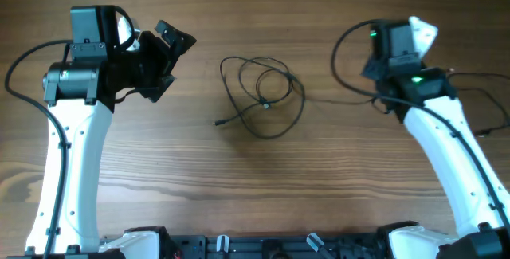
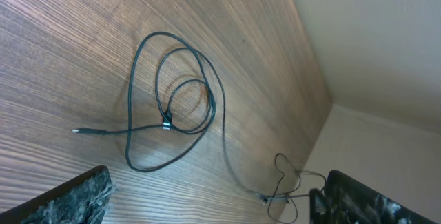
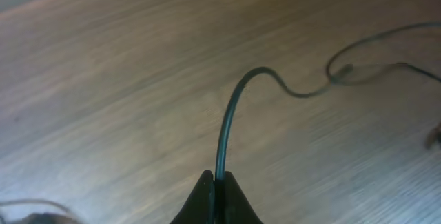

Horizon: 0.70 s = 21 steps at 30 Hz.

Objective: Untangle cables

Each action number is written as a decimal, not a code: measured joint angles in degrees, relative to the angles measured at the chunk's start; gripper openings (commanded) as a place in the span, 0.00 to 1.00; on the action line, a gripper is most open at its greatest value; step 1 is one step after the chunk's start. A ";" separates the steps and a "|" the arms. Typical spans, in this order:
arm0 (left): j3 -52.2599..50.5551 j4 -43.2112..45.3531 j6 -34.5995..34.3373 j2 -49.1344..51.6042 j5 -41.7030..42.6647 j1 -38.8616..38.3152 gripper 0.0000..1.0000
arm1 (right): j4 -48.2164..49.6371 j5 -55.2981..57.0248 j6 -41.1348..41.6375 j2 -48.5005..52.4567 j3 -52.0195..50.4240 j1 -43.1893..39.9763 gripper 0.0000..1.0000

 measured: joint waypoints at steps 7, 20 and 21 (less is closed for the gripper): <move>0.00 0.00 0.00 0.00 0.00 0.00 1.00 | 9.88 -30.23 -38.53 0.00 -0.07 1.31 0.13; 0.00 0.00 0.00 0.00 0.00 0.00 1.00 | 10.91 -42.82 -50.10 17.46 -0.04 12.48 0.82; 0.00 0.00 0.00 0.00 0.00 0.00 1.00 | 11.13 -44.48 -48.70 18.32 -0.04 12.61 0.80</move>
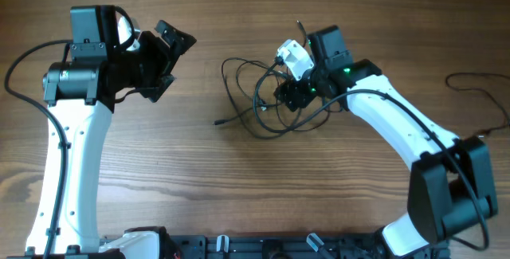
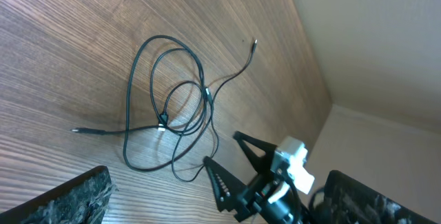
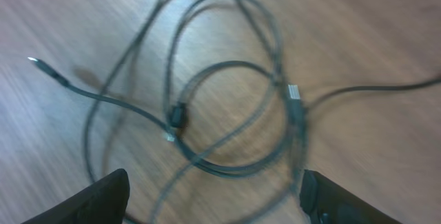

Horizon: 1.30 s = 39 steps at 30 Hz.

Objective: Untangle cables

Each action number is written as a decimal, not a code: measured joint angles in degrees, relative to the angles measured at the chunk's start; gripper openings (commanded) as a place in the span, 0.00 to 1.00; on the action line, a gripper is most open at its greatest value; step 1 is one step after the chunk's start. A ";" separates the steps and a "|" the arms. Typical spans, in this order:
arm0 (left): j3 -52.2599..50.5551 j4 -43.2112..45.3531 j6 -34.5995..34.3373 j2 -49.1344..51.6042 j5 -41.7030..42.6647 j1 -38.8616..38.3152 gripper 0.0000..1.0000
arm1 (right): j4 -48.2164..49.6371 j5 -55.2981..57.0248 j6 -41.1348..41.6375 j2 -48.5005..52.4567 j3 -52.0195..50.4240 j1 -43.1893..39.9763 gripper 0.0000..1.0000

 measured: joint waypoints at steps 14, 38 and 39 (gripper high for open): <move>0.00 0.00 0.00 0.00 0.00 0.00 1.00 | 3.08 8.72 56.41 6.29 0.02 1.07 0.48; 0.00 0.00 0.00 0.00 0.00 0.00 1.00 | 3.82 13.88 65.35 11.02 -0.09 4.98 0.26; 0.00 0.00 0.00 0.00 0.00 0.00 1.00 | 3.85 13.92 65.37 11.02 -0.09 4.98 0.26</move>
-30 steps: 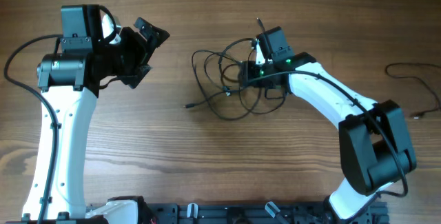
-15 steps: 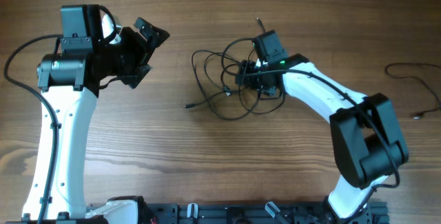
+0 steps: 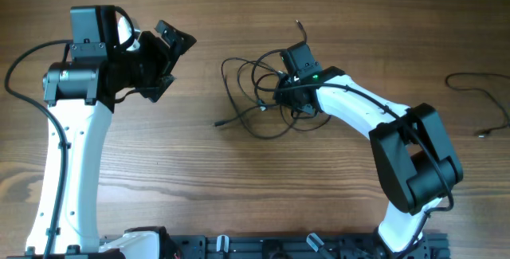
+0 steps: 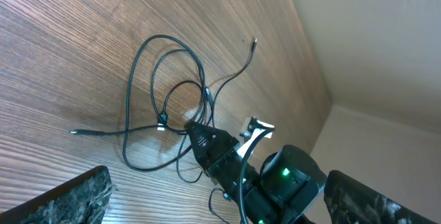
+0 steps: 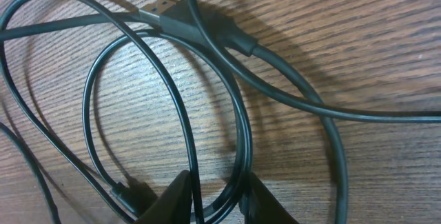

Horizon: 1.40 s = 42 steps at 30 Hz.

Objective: Untangle cables

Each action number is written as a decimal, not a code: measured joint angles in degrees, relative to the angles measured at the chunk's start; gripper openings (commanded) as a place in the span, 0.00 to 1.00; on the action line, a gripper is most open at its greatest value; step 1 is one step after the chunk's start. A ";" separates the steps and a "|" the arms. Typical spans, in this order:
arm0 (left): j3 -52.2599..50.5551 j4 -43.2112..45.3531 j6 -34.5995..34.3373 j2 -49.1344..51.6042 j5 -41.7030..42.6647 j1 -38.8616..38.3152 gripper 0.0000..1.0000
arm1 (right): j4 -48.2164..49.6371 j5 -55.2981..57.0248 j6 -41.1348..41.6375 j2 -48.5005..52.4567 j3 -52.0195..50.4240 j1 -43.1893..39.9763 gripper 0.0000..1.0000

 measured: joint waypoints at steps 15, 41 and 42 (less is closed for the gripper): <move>0.00 0.02 0.00 0.00 0.00 0.00 1.00 | -3.37 -0.96 -5.29 -9.97 0.04 -1.60 0.04; 0.00 0.00 0.00 0.00 0.00 0.00 1.00 | -10.88 5.49 -37.29 -40.96 1.11 -9.62 0.61; 0.00 0.00 0.00 0.00 0.00 0.00 1.00 | -12.81 8.07 -36.87 -40.89 1.11 -9.62 0.70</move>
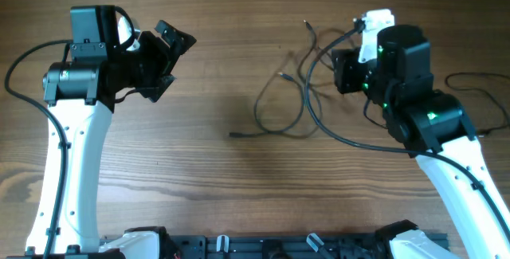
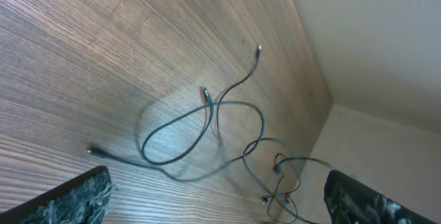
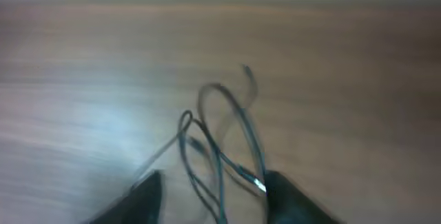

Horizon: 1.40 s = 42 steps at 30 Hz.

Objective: Untangle cables

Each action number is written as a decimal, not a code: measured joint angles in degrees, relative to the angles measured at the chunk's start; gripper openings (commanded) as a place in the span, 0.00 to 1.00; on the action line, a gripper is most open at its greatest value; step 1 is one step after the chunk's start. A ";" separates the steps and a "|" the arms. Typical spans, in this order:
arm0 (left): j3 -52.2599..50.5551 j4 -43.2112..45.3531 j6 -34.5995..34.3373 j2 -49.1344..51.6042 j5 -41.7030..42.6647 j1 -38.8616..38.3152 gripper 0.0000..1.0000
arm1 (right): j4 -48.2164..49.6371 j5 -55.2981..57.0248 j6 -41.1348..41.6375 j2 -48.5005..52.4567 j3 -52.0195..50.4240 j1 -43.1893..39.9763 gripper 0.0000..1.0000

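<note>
Two black cables lie loosely crossed right of the table's centre. The thin cable [image 1: 279, 128] forms an open loop, also seen in the left wrist view [image 2: 172, 151]. The thicker cable [image 1: 315, 117] runs from a plug near the far edge toward the right arm. My right gripper [image 1: 341, 72] is raised just right of them. In its blurred wrist view its fingers [image 3: 146, 195] stand apart, with the cable strands [image 3: 220, 148] seen between them. My left gripper [image 1: 169, 61] hangs open at the far left, away from the cables [image 2: 220, 207].
Another thin cable [image 1: 478, 92] lies along the right edge of the table behind the right arm. A small knot of wires [image 2: 282, 176] shows near the wall. The table's far edge meets a pale wall [image 2: 358, 38].
The right gripper was down on the tangle at the centre, jaws narrow around strands. Now it is raised and further right, jaws apart. The cables have shifted right and spread into looser loops. The left arm is unmoved.
At first the right gripper was at the far right, shut on a cable, with a coil at the centre. Then it was open over the coil with a second cable lying across. Then it was low in the tangle. Now it is raised at the right, the cables drawn out.
</note>
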 measured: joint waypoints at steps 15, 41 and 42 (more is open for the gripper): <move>0.00 0.02 0.00 0.00 0.00 0.00 1.00 | -9.14 -9.18 -0.09 4.28 -1.99 -0.11 0.79; 0.00 0.02 0.00 0.00 0.00 0.00 1.00 | 5.03 -22.93 -15.54 -8.57 17.05 1.53 0.05; 0.00 0.00 0.00 0.00 0.02 0.00 1.00 | 4.37 -17.62 -15.50 -9.99 17.05 1.16 0.05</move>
